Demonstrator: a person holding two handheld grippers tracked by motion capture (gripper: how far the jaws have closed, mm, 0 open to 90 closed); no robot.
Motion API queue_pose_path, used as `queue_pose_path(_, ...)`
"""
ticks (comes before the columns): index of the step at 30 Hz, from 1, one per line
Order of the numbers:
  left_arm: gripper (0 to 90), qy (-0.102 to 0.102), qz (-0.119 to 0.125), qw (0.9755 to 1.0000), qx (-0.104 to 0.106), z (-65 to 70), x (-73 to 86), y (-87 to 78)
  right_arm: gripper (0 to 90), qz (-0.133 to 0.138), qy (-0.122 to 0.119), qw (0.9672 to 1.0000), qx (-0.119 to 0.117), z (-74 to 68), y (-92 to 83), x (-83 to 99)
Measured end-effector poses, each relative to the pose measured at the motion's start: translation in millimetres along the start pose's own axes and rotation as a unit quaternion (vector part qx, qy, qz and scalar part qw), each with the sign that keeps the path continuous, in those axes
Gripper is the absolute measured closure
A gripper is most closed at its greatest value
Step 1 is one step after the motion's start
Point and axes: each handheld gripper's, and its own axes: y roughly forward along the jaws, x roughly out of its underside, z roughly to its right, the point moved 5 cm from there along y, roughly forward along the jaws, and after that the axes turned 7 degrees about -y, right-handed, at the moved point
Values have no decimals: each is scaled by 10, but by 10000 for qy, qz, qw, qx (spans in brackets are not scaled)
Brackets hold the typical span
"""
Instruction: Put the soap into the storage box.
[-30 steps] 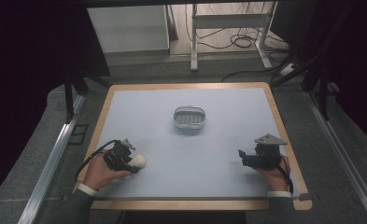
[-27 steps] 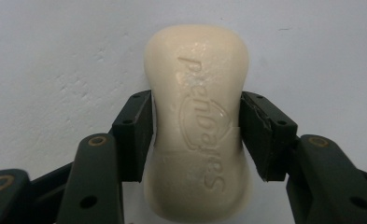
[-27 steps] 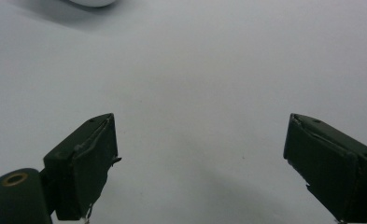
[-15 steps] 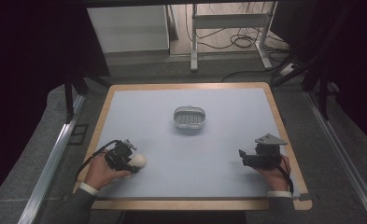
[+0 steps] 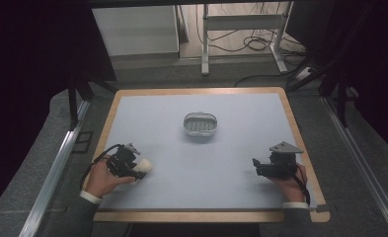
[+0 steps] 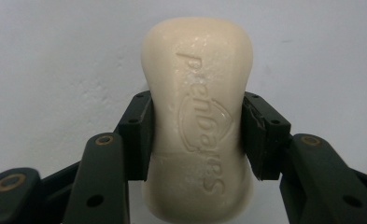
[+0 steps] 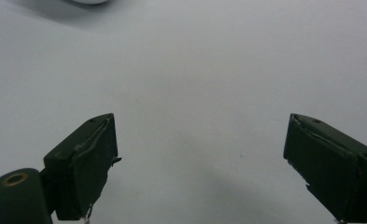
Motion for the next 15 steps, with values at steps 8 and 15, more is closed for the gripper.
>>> queue_pose_path(8,500,68,14,10000,6,-14,-113,-41,98,-21,-27,10000,10,-11,6,0)
queue_pose_path(15,500,115,48,9999,4,-41,-250,-73,99,-26,27,10000,-4,-9,12,7)
